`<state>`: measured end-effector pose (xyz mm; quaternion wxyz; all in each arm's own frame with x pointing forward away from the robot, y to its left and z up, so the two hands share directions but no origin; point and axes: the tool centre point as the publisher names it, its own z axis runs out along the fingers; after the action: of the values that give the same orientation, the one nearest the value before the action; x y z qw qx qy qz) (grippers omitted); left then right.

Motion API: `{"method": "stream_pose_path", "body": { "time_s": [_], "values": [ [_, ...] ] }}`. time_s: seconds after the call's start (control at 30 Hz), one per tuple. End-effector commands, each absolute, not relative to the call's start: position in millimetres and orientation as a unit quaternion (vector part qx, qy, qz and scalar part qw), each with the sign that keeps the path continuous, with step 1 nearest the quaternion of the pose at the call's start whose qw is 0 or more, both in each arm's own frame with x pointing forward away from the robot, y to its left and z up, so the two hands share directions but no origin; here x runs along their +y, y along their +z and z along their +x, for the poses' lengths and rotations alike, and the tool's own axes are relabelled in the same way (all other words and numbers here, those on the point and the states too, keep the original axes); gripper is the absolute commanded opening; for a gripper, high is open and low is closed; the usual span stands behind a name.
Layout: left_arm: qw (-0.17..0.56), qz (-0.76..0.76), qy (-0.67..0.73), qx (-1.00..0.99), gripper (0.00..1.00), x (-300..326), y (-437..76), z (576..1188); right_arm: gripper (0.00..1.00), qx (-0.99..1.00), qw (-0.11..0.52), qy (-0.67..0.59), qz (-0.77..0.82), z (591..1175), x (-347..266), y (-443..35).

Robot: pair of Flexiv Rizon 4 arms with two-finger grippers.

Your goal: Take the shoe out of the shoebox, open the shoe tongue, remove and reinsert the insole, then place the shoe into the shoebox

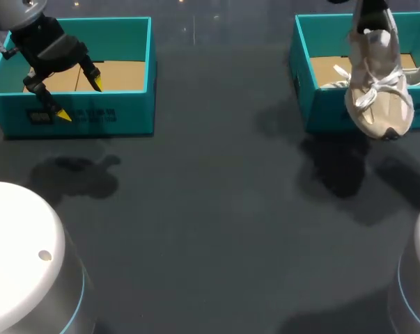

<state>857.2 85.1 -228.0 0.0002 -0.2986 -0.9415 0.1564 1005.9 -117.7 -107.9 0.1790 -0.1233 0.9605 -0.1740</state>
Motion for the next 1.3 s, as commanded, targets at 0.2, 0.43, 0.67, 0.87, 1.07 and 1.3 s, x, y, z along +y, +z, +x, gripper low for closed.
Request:
{"method": "stream_pose_path", "body": {
  "time_s": [0.2, 0.43, 0.67, 0.87, 1.07, 1.3],
  "values": [
    [0.000, -0.299, 0.156, -0.941, 1.00, 85.4, -227.9, 856.9, 0.00, 0.962, 0.165, -0.145, -0.161, 1090.1, -185.3, -109.6],
    [0.000, -0.299, 0.156, -0.941, 1.00, 85.4, -227.9, 856.9, 0.00, 0.962, 0.165, -0.145, -0.161, 1090.1, -185.3, -109.6],
    [0.000, -0.299, 0.156, -0.941, 1.00, 85.4, -227.9, 856.9, 0.00, 0.962, 0.165, -0.145, -0.161, 1090.1, -185.3, -109.6],
    [0.000, -0.299, 0.156, -0.941, 1.00, 85.4, -227.9, 856.9, 0.00, 0.954, 0.174, -0.169, -0.175, 1137.0, -227.3, -107.6],
    [0.000, -0.299, 0.156, -0.941, 1.00, 85.4, -227.9, 856.9, 0.00, 0.954, 0.182, -0.154, -0.182, 1174.4, -261.6, -112.8],
    [0.000, -0.299, 0.156, -0.941, 1.00, 85.4, -227.9, 856.9, 0.00, 0.960, 0.164, -0.151, -0.168, 1191.1, -278.0, -122.6]
  ]
}}
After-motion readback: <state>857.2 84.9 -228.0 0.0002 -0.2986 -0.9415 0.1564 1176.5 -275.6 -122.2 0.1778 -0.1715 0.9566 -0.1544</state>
